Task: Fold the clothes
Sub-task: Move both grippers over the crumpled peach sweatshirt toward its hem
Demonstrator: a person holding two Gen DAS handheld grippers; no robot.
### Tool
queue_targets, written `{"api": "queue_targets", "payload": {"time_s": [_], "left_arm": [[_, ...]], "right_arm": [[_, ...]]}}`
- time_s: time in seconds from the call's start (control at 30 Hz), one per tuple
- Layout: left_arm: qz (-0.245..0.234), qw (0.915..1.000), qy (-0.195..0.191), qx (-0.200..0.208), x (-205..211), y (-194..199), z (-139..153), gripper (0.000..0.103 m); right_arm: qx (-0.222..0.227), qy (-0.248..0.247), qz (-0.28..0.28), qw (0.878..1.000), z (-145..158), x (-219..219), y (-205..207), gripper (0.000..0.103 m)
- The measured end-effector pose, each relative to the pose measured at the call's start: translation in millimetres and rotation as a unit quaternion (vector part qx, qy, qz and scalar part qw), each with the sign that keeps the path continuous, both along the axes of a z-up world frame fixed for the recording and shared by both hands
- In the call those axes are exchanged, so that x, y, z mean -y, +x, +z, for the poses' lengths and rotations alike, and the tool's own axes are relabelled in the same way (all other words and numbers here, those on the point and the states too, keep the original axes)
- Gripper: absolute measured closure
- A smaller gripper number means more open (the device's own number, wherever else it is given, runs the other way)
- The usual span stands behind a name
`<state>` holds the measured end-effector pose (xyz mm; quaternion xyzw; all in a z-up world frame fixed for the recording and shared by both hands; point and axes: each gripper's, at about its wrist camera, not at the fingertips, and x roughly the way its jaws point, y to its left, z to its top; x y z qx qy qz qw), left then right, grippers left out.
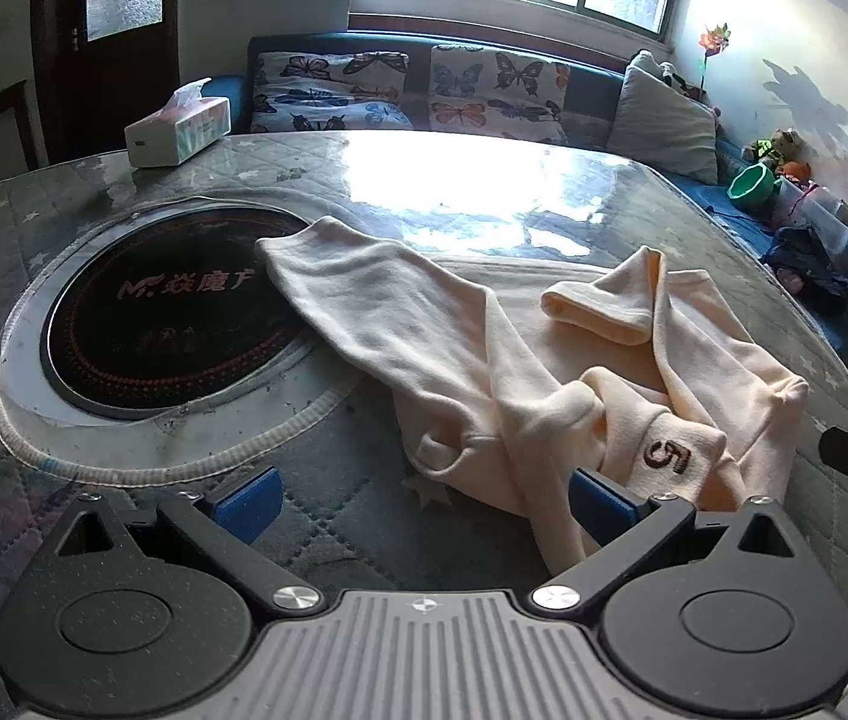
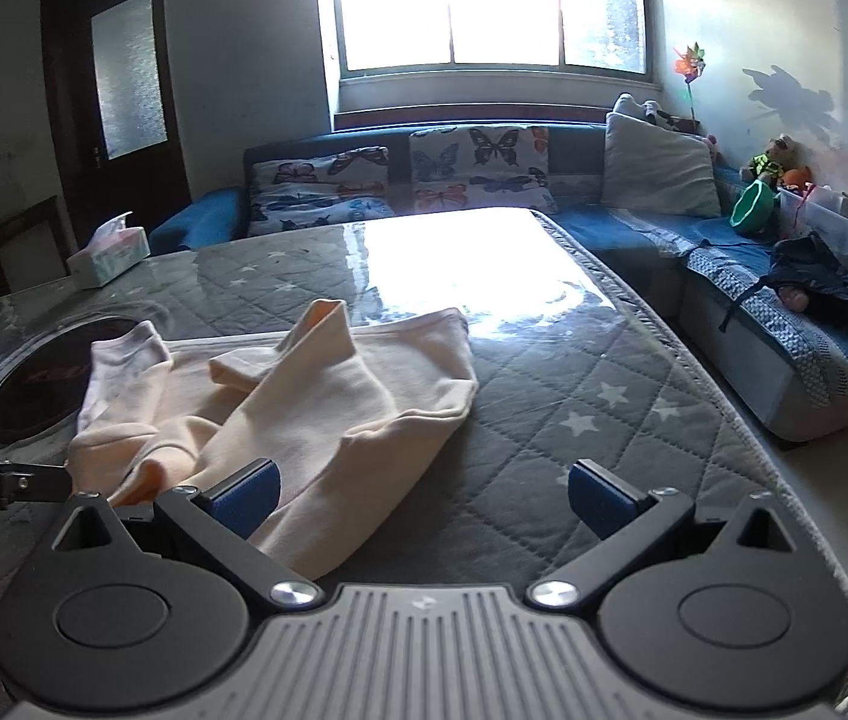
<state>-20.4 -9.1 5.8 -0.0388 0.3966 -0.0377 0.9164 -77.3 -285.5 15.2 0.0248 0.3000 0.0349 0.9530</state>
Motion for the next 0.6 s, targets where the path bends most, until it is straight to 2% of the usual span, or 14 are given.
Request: {"api": "queue_targets", "payload": {"time_s": [0.6], "left_arm": [[-0.02, 0.9998, 0.002, -0.001, 14, -4, 4, 0.0]], "right_arm": [[0.003, 0.002, 0.012, 1.0, 8, -9, -9, 0.0]]}}
